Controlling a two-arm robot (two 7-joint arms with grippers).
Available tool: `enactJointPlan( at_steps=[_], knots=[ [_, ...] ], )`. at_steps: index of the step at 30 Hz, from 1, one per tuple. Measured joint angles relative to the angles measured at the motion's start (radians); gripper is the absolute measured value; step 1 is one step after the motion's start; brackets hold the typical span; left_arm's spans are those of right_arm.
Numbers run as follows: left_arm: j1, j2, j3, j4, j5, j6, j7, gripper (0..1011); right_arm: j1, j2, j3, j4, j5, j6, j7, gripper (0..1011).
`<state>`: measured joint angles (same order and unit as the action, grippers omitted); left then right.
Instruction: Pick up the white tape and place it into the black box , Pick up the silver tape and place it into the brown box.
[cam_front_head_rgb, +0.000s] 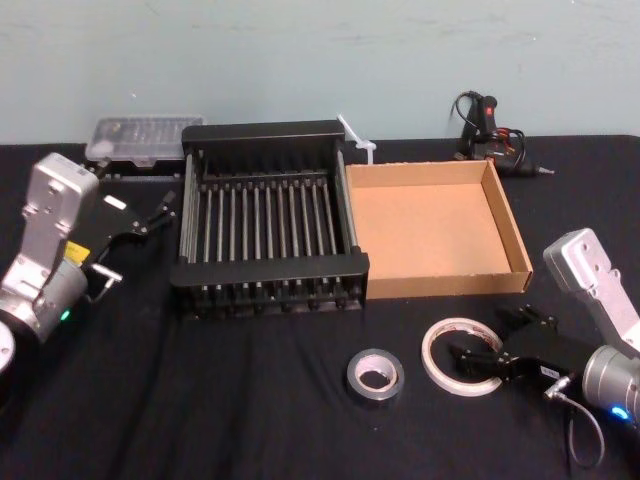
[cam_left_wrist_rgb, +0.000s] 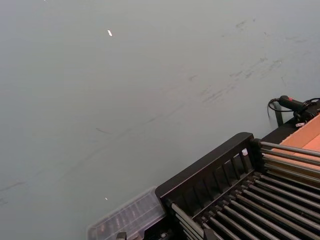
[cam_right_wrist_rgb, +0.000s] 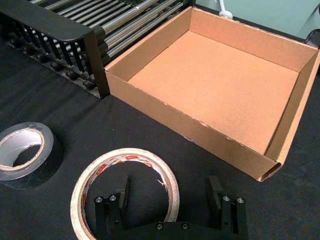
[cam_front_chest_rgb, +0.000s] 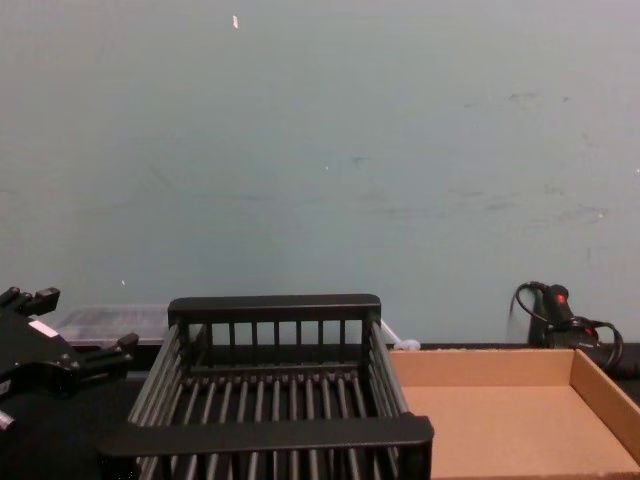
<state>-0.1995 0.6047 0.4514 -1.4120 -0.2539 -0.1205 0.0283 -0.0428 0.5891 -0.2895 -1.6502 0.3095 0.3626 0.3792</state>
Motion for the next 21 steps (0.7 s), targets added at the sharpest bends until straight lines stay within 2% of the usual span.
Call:
enactJointPlan(
  at_steps=[2,8,19,21],
  knots=[
    [0.0,0.0,0.0,0.0,0.0,0.0,0.0,1001,0.0,0.0,0.0,0.0,0.0,0.0,0.0,1003],
    [0.0,0.0,0.0,0.0,0.0,0.0,0.0,1001,0.0,0.0,0.0,0.0,0.0,0.0,0.0,882],
    [0.0,0.0,0.0,0.0,0.0,0.0,0.0,1001,0.0,0.0,0.0,0.0,0.0,0.0,0.0,561],
    [0.0,0.0,0.0,0.0,0.0,0.0,0.0,1001,0.0,0.0,0.0,0.0,0.001,0.0,0.0,471]
  ],
)
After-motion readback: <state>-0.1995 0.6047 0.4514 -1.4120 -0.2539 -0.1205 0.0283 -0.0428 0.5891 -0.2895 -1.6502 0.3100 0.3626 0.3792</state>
